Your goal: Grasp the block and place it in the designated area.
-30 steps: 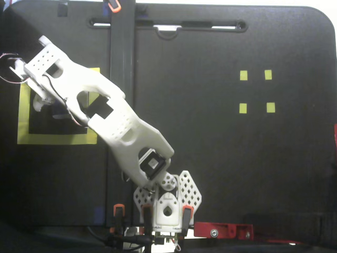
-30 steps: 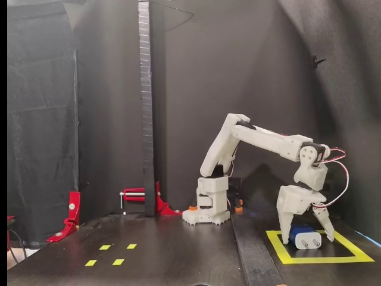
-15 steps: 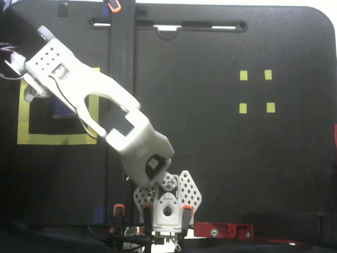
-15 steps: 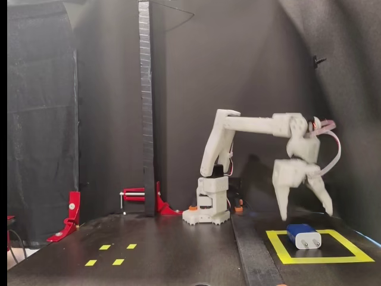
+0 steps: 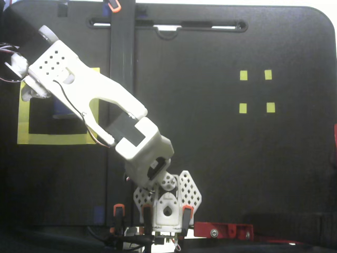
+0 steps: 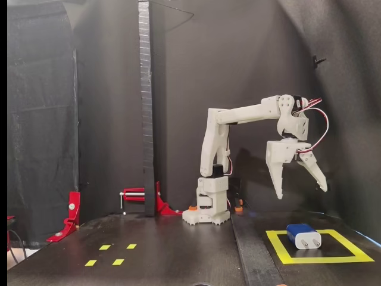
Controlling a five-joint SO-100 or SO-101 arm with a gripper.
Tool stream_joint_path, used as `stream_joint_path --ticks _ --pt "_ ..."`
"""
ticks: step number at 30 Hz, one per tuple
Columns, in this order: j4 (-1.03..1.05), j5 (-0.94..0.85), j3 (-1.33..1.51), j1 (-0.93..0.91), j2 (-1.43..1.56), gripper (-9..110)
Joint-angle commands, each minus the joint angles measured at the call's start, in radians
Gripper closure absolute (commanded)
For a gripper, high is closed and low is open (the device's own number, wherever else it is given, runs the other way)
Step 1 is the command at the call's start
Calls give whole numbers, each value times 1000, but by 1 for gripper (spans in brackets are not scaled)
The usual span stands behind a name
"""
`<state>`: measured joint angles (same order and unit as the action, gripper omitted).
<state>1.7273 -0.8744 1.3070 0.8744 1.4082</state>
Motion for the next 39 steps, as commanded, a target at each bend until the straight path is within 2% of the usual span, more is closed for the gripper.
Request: stream_joint_path --ticks 1,6,9,15,24,31,39 --pt "0 -2 -6 -9 51 67" --pt "-5 -2 -6 -11 52 82" --pt "-8 -2 -6 -12 52 83" --pt "-9 0 -6 -14 52 101" --pt "-18 28 -6 -17 54 101" --pt "-66 342 -6 -8 54 101" --pt "-55 939 -5 -21 52 101"
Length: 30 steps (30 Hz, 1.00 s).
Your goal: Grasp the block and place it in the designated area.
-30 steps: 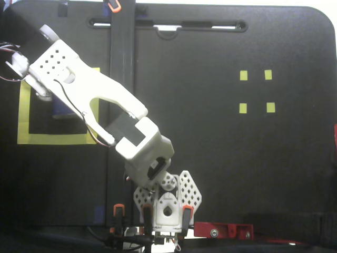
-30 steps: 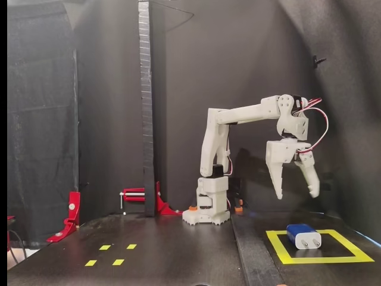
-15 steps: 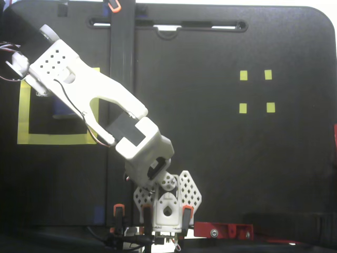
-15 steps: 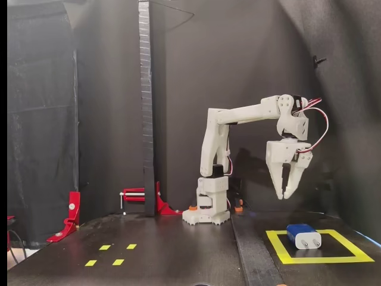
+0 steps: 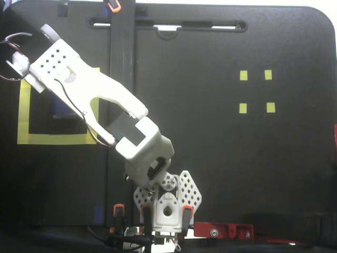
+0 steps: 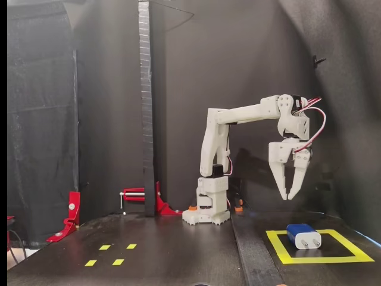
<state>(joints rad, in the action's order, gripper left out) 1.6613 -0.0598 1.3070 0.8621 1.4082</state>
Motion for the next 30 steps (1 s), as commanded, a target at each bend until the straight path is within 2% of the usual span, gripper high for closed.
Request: stream_joint_path --ticks 1,6,17,30 --pt "15 192 -5 -15 52 101" --pt "15 354 -5 -48 52 101" --pt "-2 351 -5 -86 52 101" --pt "-28 278 -6 -448 38 101"
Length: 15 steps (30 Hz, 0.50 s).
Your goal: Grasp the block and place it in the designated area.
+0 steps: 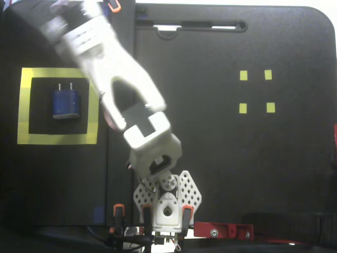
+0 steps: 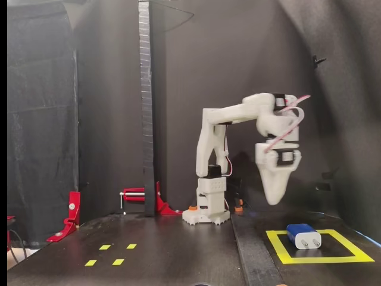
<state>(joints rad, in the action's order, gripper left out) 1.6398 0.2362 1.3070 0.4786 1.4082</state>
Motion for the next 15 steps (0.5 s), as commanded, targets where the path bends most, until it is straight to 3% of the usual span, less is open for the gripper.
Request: stream_joint_path --ticks 1,15 --pt "-6 -28 -6 -98 37 101" --pt "-75 -172 -6 -529 8 101"
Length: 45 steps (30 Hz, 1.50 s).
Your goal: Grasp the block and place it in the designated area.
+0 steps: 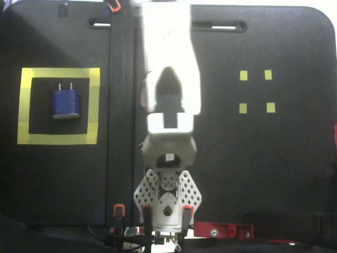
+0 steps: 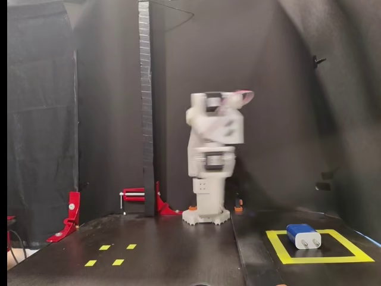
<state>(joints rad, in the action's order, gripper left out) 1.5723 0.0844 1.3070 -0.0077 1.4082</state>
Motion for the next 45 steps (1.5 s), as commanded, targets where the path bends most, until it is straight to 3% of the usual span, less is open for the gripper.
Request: stream_joint_path --ticks 1,13,36,45 --pt "-11 -29 -6 -55 8 101" --pt "-60 -97 25 -77 110 101" --pt "-1015 -120 983 -87 997 101" --pt "-1204 -120 1256 -58 1252 101"
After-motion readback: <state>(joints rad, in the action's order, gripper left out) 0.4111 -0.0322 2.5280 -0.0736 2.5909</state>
